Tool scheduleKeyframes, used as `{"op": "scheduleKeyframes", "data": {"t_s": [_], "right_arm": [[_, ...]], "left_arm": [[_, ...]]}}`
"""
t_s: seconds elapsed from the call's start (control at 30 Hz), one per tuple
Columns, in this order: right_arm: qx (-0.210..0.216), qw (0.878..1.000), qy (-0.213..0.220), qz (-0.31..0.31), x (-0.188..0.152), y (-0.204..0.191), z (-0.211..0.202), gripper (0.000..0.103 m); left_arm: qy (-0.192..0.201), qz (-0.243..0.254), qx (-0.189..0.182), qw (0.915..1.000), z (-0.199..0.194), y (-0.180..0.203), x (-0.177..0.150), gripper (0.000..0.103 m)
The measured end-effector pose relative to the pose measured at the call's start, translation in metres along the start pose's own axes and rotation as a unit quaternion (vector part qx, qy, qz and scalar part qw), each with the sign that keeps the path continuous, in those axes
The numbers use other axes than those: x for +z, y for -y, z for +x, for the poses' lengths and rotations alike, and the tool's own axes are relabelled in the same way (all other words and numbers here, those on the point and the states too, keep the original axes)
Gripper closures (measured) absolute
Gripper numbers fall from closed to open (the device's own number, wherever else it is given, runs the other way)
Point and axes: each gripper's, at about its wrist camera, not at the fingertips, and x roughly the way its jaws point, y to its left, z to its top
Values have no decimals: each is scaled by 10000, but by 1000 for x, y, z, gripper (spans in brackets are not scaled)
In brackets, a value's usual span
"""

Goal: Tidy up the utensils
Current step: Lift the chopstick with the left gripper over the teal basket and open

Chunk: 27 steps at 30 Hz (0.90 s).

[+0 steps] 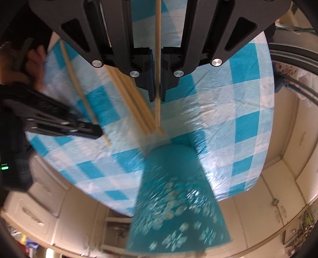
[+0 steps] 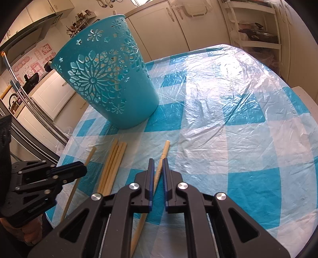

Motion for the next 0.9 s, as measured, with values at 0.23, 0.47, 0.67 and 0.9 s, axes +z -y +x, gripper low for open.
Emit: {"op": "scheduleKeyframes", "data": {"t_s": [0.23,0.47,0.67,0.9], "right_arm": [[6,10000,-2,-1,0,1,-1,95],[17,10000,-4,3,1,2,-1,95],[25,10000,-4,10,1,2,-1,95],[56,10000,-5,-15,1,2,-1,92]], "left_arm": [[884,-232,-1155,9891,-60,-5,17,98],[1823,-770,-1624,9667,-114,-31,58,98],[2385,-885,-1481,9557,-139,-44,102,98],[2966,-907,-1173,9434,-174,-54,138,98]]}}
